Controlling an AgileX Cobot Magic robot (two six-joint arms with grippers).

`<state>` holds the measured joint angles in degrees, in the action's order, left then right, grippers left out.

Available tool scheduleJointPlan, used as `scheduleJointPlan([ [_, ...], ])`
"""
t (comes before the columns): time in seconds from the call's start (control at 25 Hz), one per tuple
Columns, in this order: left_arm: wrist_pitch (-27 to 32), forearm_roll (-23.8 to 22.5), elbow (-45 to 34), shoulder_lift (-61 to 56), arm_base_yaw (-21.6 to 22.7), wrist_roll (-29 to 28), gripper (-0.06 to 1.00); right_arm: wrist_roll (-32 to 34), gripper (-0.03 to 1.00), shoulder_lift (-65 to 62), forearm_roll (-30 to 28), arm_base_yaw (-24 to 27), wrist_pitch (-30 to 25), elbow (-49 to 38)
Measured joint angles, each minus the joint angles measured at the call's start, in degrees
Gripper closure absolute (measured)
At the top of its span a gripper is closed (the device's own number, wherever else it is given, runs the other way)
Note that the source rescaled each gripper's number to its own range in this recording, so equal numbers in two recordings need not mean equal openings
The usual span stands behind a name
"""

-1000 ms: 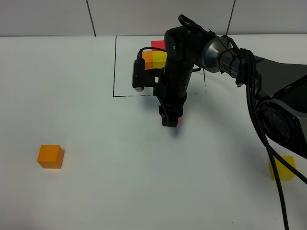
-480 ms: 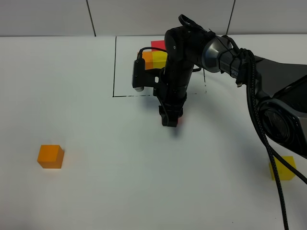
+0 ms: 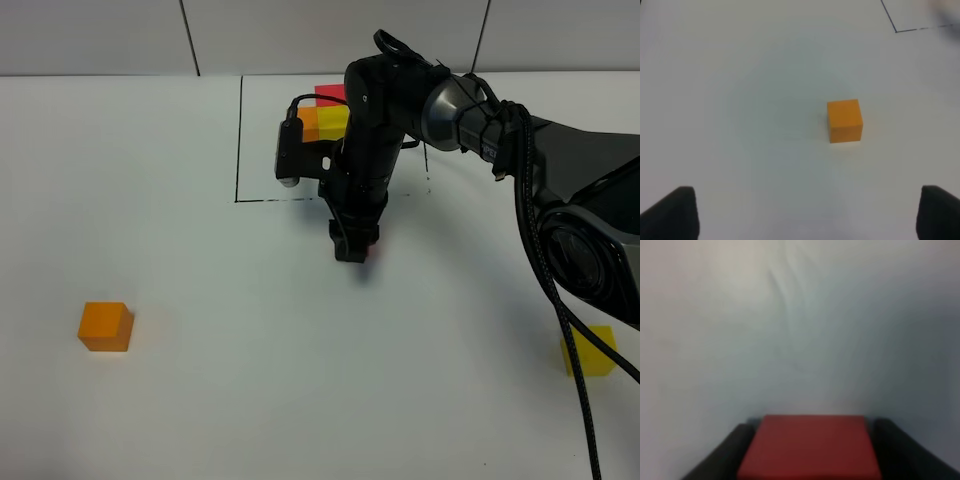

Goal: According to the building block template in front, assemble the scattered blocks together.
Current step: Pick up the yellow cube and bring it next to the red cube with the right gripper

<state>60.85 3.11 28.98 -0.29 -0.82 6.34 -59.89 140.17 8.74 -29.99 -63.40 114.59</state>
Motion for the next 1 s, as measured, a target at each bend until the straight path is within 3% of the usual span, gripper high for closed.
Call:
scheduleJointPlan([
  [0.16,0.0,0.0,0.0,0.0,0.0,0.0,-0.05,2.4,0.44,-0.4,-0.1,0.0,0.2,0.0],
  [0.28,0.0,0.0,0.0,0.0,0.0,0.0,-0.05,5.0,0.29,-2.1,-0.2,0.0,0.0,0.0],
  [0.48,0.0,0.0,0.0,0.0,0.0,0.0,-0.05,13.4,0.25,-8.7,-1.5,0.9,-2.9,-0.7],
  [0.6,0.0,0.0,0.0,0.0,0.0,0.0,-0.05,19.7,0.25,-14.8,-2.2,3.6,-2.9,-6.2],
  [0.72,0.0,0.0,0.0,0.0,0.0,0.0,-0.05,27.8,0.25,-22.8,-2.6,7.5,1.1,-17.6],
  [0.84,0.0,0.0,0.0,0.0,0.0,0.0,-0.05,39.6,0.25,-33.1,-3.6,11.5,7.9,-34.1],
  [1.0,0.0,0.0,0.0,0.0,0.0,0.0,-0.05,52.9,0.25,-48.9,-8.0,17.0,14.5,-53.9],
])
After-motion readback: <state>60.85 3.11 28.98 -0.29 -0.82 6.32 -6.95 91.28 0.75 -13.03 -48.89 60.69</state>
